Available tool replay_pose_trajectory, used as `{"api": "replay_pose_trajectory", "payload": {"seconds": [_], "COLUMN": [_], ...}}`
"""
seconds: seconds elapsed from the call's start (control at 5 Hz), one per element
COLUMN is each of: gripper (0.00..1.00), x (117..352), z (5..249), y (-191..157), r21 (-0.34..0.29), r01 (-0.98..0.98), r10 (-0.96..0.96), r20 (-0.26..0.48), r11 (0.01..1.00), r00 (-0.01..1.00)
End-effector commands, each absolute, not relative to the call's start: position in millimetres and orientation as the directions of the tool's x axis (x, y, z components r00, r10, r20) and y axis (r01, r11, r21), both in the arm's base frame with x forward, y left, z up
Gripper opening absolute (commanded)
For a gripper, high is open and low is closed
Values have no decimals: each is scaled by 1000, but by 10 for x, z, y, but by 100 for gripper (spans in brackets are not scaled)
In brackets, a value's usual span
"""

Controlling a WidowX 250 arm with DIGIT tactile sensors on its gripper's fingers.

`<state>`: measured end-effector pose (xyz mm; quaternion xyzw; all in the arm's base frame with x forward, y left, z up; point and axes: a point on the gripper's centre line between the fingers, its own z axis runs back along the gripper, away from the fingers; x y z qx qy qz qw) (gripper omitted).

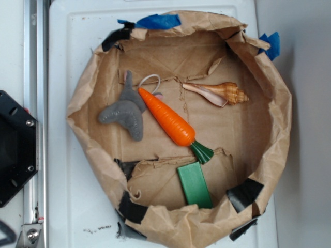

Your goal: Grab the shell.

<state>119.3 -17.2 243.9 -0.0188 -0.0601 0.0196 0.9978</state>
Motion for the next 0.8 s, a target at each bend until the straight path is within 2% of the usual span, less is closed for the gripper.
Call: {"api": "replay_pose_trajectory", "payload": {"seconds": [0.0, 0.2, 0.6], "gripper": [100, 100, 100], "x": [1193, 1529, 1936], "z": [2439, 2339, 2185], "y": [-172, -162, -36], "r21": [-40, -3, -7], "r01": [-37, -68, -5], "r10": [41, 68, 6], "r20": [119, 146, 188], "r11": [999, 998, 1000], "r00": [992, 987, 982]}}
